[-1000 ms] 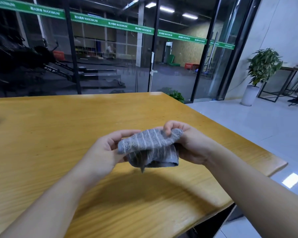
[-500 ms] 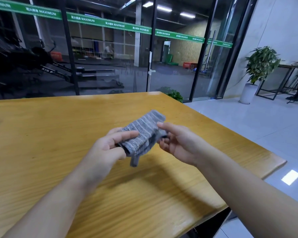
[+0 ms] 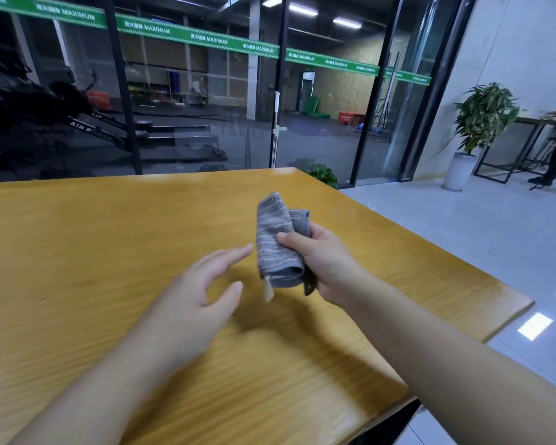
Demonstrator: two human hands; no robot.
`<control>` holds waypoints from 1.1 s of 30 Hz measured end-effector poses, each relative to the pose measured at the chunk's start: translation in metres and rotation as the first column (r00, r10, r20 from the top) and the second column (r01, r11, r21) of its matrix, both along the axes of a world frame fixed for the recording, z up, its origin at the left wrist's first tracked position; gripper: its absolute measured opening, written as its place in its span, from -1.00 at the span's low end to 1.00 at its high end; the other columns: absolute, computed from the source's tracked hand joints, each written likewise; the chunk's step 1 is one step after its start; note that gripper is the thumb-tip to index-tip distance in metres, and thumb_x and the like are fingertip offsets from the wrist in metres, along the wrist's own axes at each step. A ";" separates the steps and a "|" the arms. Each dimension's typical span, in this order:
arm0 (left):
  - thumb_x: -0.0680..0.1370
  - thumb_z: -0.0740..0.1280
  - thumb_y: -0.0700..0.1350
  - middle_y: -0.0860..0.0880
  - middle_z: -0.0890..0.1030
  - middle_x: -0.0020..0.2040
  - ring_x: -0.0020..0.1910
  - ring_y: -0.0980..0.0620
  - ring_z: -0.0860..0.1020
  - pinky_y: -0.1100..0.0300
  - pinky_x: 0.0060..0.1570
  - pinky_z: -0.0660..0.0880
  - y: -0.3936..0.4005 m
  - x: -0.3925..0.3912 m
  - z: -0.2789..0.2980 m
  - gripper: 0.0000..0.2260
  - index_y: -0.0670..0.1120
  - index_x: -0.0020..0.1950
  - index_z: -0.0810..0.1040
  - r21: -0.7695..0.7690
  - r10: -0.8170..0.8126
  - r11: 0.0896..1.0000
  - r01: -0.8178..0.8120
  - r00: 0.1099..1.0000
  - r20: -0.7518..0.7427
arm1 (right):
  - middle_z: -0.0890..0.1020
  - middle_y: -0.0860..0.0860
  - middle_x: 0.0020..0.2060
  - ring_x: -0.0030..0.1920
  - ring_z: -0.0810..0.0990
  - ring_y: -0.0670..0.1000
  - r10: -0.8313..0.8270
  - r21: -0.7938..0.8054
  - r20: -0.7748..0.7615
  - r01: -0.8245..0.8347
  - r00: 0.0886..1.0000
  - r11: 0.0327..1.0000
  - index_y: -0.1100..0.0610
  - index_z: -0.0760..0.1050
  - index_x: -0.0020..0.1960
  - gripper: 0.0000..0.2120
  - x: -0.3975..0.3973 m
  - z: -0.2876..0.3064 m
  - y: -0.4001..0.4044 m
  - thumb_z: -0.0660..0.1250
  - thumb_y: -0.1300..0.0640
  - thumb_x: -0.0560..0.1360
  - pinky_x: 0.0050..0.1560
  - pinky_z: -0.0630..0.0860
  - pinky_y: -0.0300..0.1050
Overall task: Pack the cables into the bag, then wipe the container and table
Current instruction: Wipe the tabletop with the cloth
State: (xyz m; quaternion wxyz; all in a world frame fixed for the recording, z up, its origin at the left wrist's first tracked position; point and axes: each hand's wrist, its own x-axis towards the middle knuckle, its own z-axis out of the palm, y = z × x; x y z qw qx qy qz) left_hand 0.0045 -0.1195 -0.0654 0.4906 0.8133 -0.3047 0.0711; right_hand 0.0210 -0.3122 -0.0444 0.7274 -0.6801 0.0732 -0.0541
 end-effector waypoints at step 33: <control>0.44 0.05 0.12 0.32 0.37 0.05 0.10 0.24 0.38 0.37 0.01 0.22 0.036 0.028 -0.004 -0.62 0.14 0.11 0.55 0.290 0.353 0.850 -0.440 0.884 0.306 | 0.31 0.13 0.38 0.30 0.38 0.20 -0.136 -0.979 -0.203 -0.198 0.970 0.050 0.14 0.25 0.40 -0.63 0.215 -0.034 -0.028 -0.01 0.21 0.60 0.19 0.41 0.06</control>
